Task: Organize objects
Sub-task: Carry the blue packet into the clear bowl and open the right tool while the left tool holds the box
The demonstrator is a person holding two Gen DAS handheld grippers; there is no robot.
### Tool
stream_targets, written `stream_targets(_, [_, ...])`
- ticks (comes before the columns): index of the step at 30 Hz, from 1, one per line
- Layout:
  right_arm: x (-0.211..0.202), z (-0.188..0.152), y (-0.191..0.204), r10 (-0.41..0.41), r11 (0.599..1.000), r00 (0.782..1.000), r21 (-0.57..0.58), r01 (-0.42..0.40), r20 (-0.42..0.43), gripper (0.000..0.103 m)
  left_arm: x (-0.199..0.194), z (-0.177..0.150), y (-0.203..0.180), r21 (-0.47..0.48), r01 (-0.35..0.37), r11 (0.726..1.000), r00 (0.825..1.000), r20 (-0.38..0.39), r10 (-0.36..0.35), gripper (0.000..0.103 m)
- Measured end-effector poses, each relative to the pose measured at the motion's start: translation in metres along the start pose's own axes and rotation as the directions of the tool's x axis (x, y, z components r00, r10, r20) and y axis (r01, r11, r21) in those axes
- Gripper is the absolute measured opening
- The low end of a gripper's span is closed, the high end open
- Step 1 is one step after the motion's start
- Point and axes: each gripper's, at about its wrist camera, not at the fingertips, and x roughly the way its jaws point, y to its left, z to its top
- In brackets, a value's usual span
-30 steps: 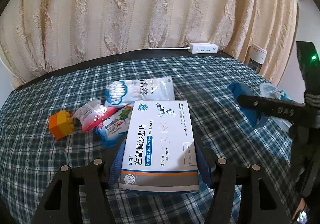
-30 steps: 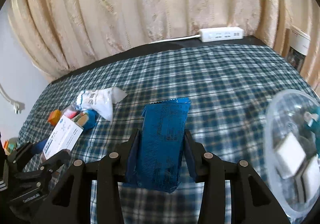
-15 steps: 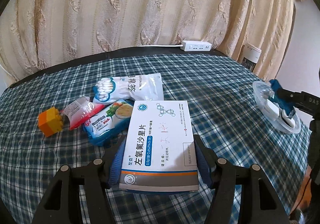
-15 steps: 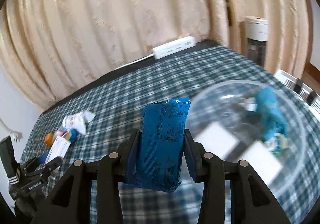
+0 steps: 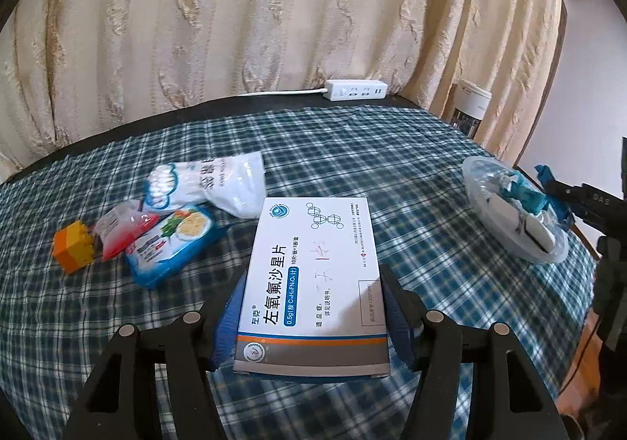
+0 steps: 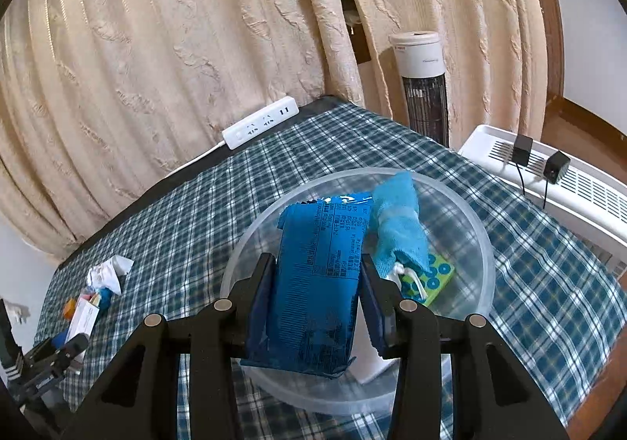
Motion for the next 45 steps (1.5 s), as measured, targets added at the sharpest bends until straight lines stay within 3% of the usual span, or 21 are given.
stream_targets(13, [0.049,0.026,0.002,-0.008,0.998,0.998,-0.063,0.005,-0.059,0.043,0.002,0.000,-0.013,0.008,0.001,1.000,1.000,-0.011,-0.001,0.066])
stream_targets(27, [0.090,0.035,0.006,-0.059,0.977,0.987,-0.211,0.027,-0.146,0.043,0.014,0.002,-0.024,0.023,0.013,1.000,0.999,-0.035,-0.012,0.066])
stream_targets(35, [0.092,0.035,0.002,-0.103,0.974,0.980,-0.219,0.063,-0.173,0.045,0.017,0.010,-0.039,0.053,0.027,0.998,0.999,-0.032,-0.025,0.066])
stream_targets(45, [0.070,0.034,-0.003,-0.043,0.986,0.990,-0.163,0.022,-0.131,0.050,0.023,0.024,-0.071,0.107,0.070,0.992,0.997,-0.031,-0.067,0.066])
